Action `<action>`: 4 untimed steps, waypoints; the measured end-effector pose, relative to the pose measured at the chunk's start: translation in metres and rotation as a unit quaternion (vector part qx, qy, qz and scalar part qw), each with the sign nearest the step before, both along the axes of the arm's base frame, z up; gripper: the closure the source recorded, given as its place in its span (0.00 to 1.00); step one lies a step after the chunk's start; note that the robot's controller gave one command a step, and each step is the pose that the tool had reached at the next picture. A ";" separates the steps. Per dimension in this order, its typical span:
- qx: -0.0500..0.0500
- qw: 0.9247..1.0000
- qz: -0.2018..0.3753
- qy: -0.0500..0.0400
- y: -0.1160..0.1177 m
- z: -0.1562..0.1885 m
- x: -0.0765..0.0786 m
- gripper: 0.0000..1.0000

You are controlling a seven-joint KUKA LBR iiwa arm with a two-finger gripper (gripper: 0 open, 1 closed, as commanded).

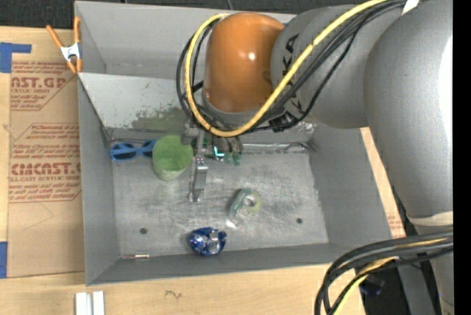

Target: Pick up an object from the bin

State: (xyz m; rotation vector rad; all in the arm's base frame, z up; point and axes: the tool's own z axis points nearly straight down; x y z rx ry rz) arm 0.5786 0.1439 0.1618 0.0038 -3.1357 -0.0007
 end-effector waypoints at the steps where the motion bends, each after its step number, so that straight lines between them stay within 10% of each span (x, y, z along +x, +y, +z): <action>1: 0.003 0.997 0.070 -0.011 -0.020 -0.071 -0.062 0.00; 2: 0.007 0.993 0.114 -0.029 -0.041 -0.081 -0.071 0.00; 3: 0.002 0.994 0.112 -0.011 -0.046 -0.084 -0.077 1.00; 4: -0.001 0.972 0.237 -0.008 -0.108 0.061 -0.040 1.00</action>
Offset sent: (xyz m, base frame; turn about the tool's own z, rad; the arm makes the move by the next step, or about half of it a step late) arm -0.0639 -0.0225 -0.0719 -0.1376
